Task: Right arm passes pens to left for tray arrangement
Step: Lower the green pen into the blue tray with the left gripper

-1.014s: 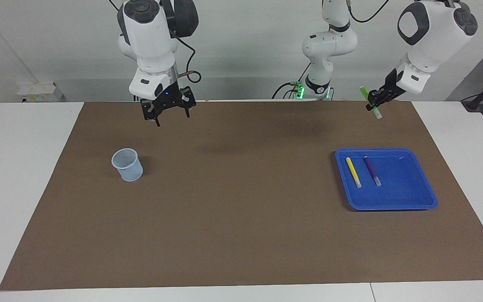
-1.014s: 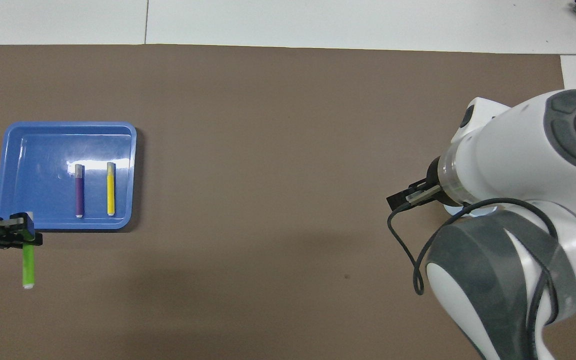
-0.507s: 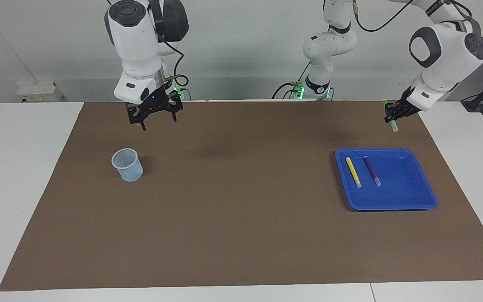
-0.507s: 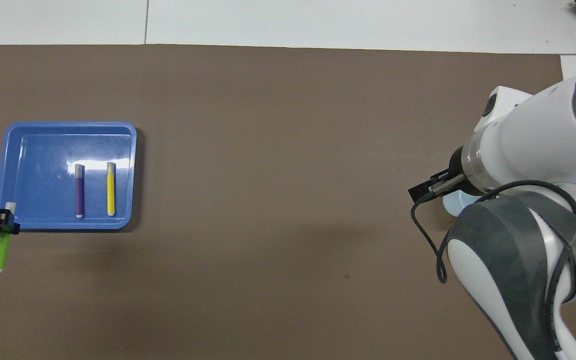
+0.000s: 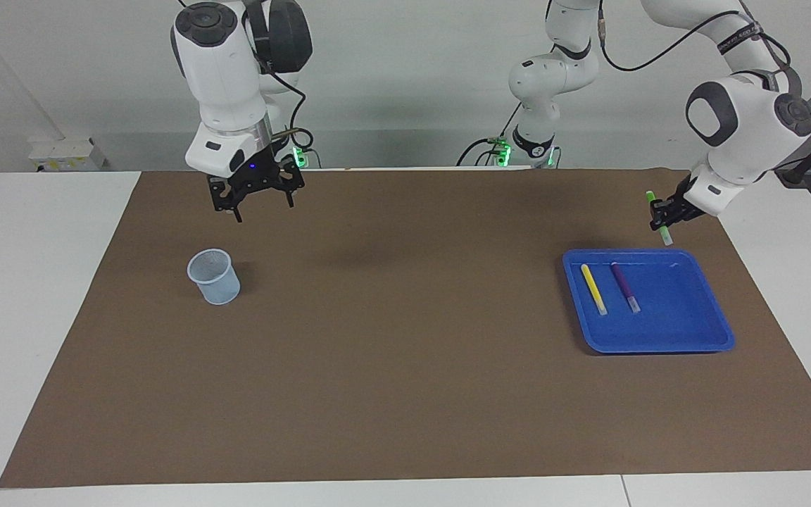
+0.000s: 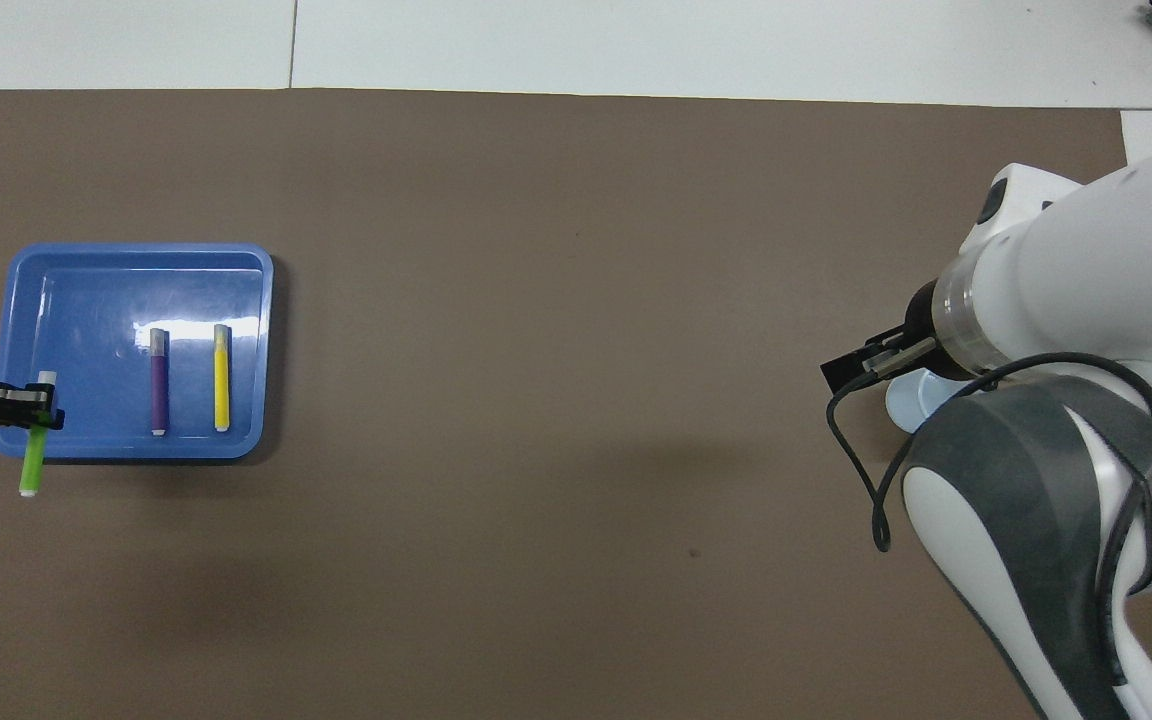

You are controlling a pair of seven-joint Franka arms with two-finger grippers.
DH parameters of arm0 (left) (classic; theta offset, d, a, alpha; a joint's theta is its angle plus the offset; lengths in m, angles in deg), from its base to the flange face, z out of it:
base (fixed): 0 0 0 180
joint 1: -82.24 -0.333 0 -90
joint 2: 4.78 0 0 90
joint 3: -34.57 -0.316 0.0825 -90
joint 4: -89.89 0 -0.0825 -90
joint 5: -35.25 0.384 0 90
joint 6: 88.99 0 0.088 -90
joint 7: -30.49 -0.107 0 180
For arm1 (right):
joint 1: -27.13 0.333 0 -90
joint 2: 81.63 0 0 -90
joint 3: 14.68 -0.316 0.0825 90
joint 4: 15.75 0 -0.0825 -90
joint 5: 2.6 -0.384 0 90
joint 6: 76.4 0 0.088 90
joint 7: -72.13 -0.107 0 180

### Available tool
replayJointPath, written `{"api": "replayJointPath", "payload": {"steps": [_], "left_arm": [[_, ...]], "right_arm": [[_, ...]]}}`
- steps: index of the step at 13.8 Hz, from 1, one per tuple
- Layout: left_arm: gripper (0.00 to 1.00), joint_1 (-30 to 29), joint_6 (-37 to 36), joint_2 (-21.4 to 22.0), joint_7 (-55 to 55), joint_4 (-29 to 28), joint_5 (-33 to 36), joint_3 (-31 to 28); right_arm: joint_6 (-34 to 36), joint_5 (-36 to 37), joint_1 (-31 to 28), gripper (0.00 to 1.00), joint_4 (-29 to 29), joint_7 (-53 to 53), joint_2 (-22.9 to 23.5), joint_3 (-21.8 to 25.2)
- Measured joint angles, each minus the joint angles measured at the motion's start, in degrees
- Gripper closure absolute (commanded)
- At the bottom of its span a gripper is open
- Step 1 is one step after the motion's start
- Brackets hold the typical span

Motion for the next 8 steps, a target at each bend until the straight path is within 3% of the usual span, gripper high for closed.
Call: {"api": "replayJointPath", "payload": {"steps": [8], "left_arm": [[1.0,-0.06,13.39,-10.39,-0.02,-0.1,0.04,0.01]], "right_arm": [[1.33,0.0,-0.09,0.0,-0.25,-0.01,0.22,0.87]]}}
